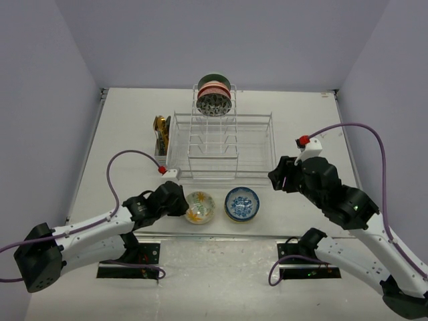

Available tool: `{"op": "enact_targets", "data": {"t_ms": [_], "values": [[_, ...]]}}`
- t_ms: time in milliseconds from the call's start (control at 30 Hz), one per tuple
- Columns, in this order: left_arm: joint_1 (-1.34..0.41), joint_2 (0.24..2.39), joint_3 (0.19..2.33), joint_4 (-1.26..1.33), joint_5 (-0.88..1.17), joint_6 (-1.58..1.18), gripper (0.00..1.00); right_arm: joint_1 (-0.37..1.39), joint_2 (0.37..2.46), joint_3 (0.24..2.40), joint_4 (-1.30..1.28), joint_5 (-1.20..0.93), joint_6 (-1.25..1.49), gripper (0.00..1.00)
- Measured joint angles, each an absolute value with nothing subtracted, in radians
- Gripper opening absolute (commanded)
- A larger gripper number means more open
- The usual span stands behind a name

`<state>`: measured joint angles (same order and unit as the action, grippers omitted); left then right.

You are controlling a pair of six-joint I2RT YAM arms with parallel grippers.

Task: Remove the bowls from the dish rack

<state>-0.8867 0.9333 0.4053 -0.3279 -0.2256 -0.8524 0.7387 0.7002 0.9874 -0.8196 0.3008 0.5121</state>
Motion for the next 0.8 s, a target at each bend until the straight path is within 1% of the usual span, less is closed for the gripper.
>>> {"op": "enact_targets", "data": {"t_ms": [33,133,167,200,267,333,400,433,467,600,800], "values": [[-0.887,0.933,0.402,-0.322,-0.223,-0.858,0.25,0.739,0.700,0.987,-0.820,0.300,0.512,0.56],[-0.887,0.930,0.400,-0.310,-0.215,-0.859,0.42,0.739,0.700,0.987,-0.820,0.300,0.512,0.56],[-0.887,0.925,0.400,-0.308,-0.212,-0.859,0.55,0.739,0.700,0.987,-0.820,0.300,0.512,0.56],[-0.887,0.914,0.401,-0.312,-0.210,-0.859,0.59,0.739,0.701,0.987,-0.819,0.300,0.513,0.56],[-0.887,0.882,0.413,-0.338,-0.208,-0.856,0.65,0.739,0.701,0.987,-0.819,0.299,0.512,0.56],[-0.887,0.840,0.439,-0.363,-0.208,-0.853,0.67,0.739,0.701,0.987,-0.819,0.299,0.512,0.56],[-0.887,0.791,0.492,-0.412,-0.210,-0.843,0.74,0.739,0.705,0.987,-0.819,0.298,0.512,0.56],[-0.887,0.765,0.527,-0.430,-0.213,-0.837,0.93,0.739,0.707,0.987,-0.818,0.298,0.512,0.56],[-0.887,0.748,0.559,-0.453,-0.213,-0.820,1.00,0.739,0.711,0.987,-0.818,0.298,0.512,0.56],[-0.887,0.726,0.758,-0.540,-0.239,-0.722,1.00,0.739,0.720,0.987,-0.814,0.298,0.511,0.56],[-0.887,0.936,1.194,-0.700,-0.385,-0.563,1.00,0.739,0.733,0.987,-0.805,0.298,0.508,0.57]]}}
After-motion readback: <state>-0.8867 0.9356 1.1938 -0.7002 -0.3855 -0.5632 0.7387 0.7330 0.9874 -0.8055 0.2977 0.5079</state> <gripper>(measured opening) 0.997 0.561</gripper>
